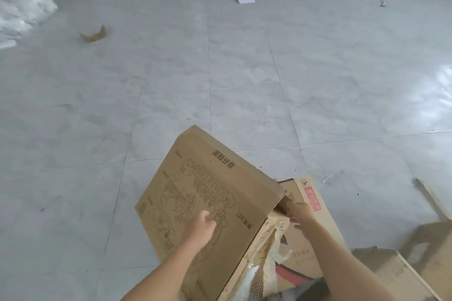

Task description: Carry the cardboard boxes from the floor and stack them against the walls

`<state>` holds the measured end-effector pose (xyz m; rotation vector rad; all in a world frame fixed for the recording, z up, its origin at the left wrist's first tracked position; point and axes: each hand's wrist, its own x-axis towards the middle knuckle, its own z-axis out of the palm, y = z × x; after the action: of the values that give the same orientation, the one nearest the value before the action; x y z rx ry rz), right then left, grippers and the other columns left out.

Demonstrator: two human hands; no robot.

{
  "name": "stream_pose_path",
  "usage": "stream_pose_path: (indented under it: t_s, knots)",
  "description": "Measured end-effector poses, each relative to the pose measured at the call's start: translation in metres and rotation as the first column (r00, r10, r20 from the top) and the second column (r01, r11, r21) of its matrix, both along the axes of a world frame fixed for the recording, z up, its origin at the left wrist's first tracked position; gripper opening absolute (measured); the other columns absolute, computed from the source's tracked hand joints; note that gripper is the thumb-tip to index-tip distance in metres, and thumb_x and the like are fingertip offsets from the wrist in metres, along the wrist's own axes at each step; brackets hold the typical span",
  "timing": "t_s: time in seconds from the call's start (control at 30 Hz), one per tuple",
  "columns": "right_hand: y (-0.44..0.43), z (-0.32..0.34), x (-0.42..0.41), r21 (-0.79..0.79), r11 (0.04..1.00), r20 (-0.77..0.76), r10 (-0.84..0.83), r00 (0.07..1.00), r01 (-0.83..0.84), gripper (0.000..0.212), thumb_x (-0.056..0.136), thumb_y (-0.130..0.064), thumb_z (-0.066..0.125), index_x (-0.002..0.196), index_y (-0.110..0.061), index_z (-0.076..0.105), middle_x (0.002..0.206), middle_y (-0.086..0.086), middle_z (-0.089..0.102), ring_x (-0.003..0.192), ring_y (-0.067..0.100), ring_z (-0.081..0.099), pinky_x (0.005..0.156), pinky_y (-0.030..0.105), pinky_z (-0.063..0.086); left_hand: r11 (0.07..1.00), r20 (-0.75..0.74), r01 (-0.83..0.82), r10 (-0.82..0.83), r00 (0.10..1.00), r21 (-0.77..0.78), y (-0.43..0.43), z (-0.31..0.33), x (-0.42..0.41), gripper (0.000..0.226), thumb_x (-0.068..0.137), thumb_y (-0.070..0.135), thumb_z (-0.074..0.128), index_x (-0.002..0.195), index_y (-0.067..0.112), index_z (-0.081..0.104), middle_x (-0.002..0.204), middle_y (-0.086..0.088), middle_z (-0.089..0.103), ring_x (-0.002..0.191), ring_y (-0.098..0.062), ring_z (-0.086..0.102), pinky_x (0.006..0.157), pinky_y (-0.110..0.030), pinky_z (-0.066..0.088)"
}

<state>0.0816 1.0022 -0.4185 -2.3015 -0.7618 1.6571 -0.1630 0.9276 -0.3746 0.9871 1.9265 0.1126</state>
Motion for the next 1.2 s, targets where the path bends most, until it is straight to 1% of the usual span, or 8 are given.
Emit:
stream_pose_path:
  t_s: [0.1, 0.27, 0.37, 0.47, 0.67, 0.83, 1.1, 1.2]
  knots:
    - [0.01, -0.037, -0.018, 0.003, 0.993, 0.001, -0.117, 0.993, 0.117, 0.043, 0.092, -0.02, 0.049, 0.114, 0.017, 0.052, 0.074, 0.005, 0.042, 0.06, 0.015, 0.035, 0.058, 0.026, 0.032, 0.992, -0.021, 0.121, -0.122, 0.992, -0.037, 0.029, -0.034, -0.014, 0.048, 0.096, 0.022, 0.041, 0.143, 0.016, 0.033, 0.072, 0.011, 0.049, 0.047, -0.005, 0.039, 0.044, -0.017, 0.033]
    - [0.01, -0.085, -0.044, -0.049, 0.919, -0.145, -0.394, 0.907, 0.392, 0.055, 0.09, -0.037, 0.056, 0.131, -0.003, 0.044, 0.121, 0.011, 0.053, 0.104, 0.027, 0.052, 0.082, 0.038, 0.043, 0.978, -0.013, 0.205, -0.206, 0.979, -0.046, 0.046, -0.076, -0.031, 0.048, 0.097, 0.022, 0.042, 0.144, 0.015, 0.032, 0.084, 0.011, 0.052, 0.051, -0.002, 0.04, 0.047, -0.016, 0.036]
    - [0.011, -0.102, -0.059, -0.075, 0.819, -0.154, -0.574, 0.805, 0.569, 0.041, 0.091, -0.035, 0.054, 0.114, -0.001, 0.054, 0.096, 0.009, 0.059, 0.084, 0.025, 0.055, 0.067, 0.03, 0.04, 0.975, -0.036, 0.216, -0.218, 0.975, -0.053, 0.046, -0.085, -0.053, 0.048, 0.097, 0.026, 0.042, 0.144, 0.017, 0.031, 0.113, 0.007, 0.055, 0.069, -0.007, 0.054, 0.072, -0.026, 0.05]
    - [0.004, -0.093, -0.074, -0.059, 0.777, -0.091, -0.63, 0.771, 0.627, 0.022, 0.096, -0.023, 0.045, 0.098, -0.002, 0.054, 0.07, 0.004, 0.046, 0.061, 0.017, 0.042, 0.053, 0.026, 0.033, 0.98, -0.056, 0.176, -0.181, 0.982, -0.092, 0.044, -0.088, -0.074, 0.047, 0.097, 0.026, 0.042, 0.142, 0.016, 0.033, 0.087, 0.006, 0.058, 0.052, -0.006, 0.041, 0.055, -0.023, 0.041]
    - [-0.035, -0.05, -0.111, -0.055, 0.868, -0.069, -0.497, 0.865, 0.494, 0.036, 0.099, -0.018, 0.04, 0.122, 0.008, 0.05, 0.116, 0.023, 0.057, 0.113, 0.036, 0.052, 0.102, 0.043, 0.036, 0.998, -0.085, -0.032, 0.027, 0.996, -0.059, 0.024, -0.079, -0.102, 0.043, 0.098, 0.02, 0.042, 0.139, 0.009, 0.038, 0.095, 0.008, 0.051, 0.064, 0.004, 0.035, 0.058, -0.019, 0.033]
    - [-0.078, -0.039, -0.165, -0.116, 0.955, -0.143, -0.287, 0.947, 0.272, 0.036, 0.099, -0.022, 0.039, 0.11, 0.008, 0.056, 0.092, 0.014, 0.058, 0.077, 0.02, 0.05, 0.071, 0.034, 0.046, 0.981, -0.215, -0.182, 0.191, 0.958, 0.061, 0.021, -0.058, -0.134, 0.046, 0.097, 0.019, 0.044, 0.141, 0.008, 0.038, 0.134, -0.012, 0.049, 0.106, -0.025, 0.052, 0.089, -0.038, 0.042]
    - [-0.109, -0.041, -0.222, -0.087, 0.991, -0.258, 0.075, 0.963, -0.1, 0.041, 0.099, -0.023, 0.041, 0.108, 0.015, 0.054, 0.116, 0.029, 0.058, 0.103, 0.039, 0.059, 0.094, 0.048, 0.046, 0.985, -0.46, -0.124, 0.165, 0.872, 0.119, 0.021, -0.055, -0.213, 0.056, 0.094, 0.027, 0.051, 0.144, 0.009, 0.033, 0.147, -0.017, 0.032, 0.134, -0.036, 0.025, 0.103, -0.05, 0.031]
    - [-0.117, -0.054, -0.208, -0.1, 0.954, -0.235, 0.254, 0.938, -0.283, 0.03, 0.099, -0.022, 0.042, 0.091, 0.001, 0.059, 0.096, 0.017, 0.065, 0.09, 0.028, 0.064, 0.09, 0.041, 0.051, 0.986, -0.475, -0.136, 0.165, 0.865, 0.095, 0.02, -0.063, -0.242, 0.058, 0.094, 0.032, 0.05, 0.145, 0.009, 0.031, 0.149, -0.016, 0.031, 0.136, -0.035, 0.023, 0.105, -0.049, 0.029]
